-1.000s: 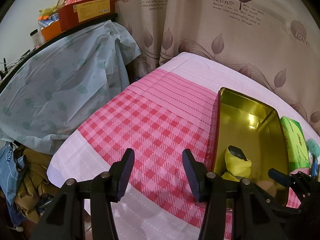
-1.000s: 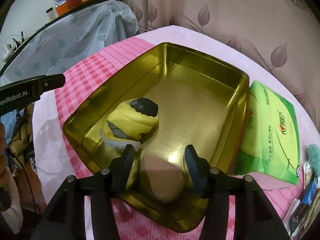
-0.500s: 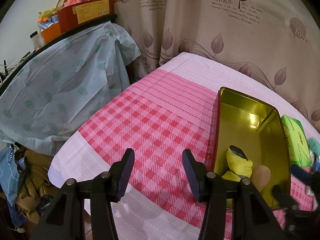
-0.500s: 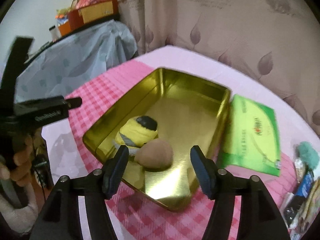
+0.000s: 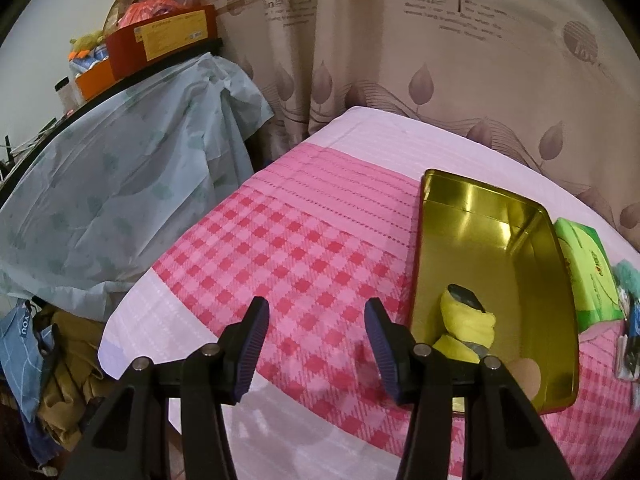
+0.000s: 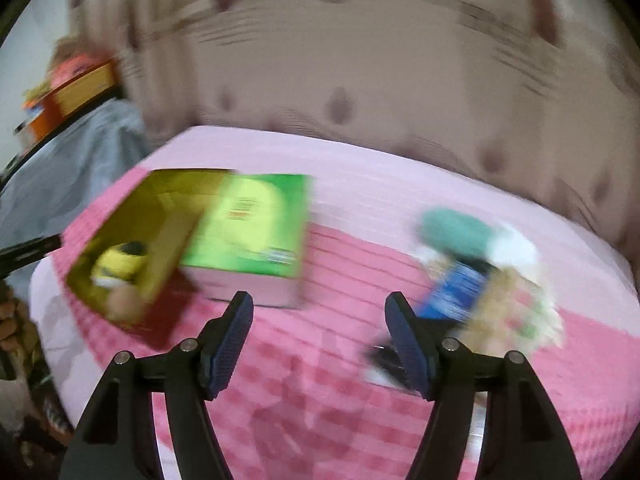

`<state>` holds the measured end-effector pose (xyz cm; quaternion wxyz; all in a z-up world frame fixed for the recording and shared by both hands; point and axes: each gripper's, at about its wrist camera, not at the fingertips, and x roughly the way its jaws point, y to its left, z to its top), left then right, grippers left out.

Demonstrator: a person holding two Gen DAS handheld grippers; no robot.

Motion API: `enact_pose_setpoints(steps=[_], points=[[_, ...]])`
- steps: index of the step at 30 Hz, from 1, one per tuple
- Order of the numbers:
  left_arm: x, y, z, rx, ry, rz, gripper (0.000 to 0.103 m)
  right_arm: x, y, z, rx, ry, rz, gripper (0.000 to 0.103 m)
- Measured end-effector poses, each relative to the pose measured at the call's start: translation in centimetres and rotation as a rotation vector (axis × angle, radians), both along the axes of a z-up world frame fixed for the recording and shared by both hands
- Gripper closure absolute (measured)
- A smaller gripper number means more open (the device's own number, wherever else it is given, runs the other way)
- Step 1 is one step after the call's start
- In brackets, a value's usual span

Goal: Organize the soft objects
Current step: 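Grasp the polka-dot towel with the right tool while the left tool reaches the protein sachet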

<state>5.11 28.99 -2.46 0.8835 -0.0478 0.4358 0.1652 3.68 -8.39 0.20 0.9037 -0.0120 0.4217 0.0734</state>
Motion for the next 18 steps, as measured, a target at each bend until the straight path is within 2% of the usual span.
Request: enact_pose_setpoints(steps=[3,8,13,18], points=[[0.1,-0.6,0.0,0.01,-0.003,-0.015,0.052,-0.3,-4.3,-0.6,-0.021,0.013,-0.1,0.037],[0.2,-1.3,-0.2,0.009,0.001,-0.039,0.052,0.0,-9.6,-1.9,0.013,0.051,-0.224,0.032],[0.1,-2.4,0.2,0.012,-0.019,-0.076,0.052,0.6,-11.6,-3.5,0.031,0.083,-0.27,0.024],[-0.3,-5.3,1.1,0.017,-0.039,-0.154,0.052,2.4,-12.3,-5.2,0.042,0.11,-0.304,0.024]])
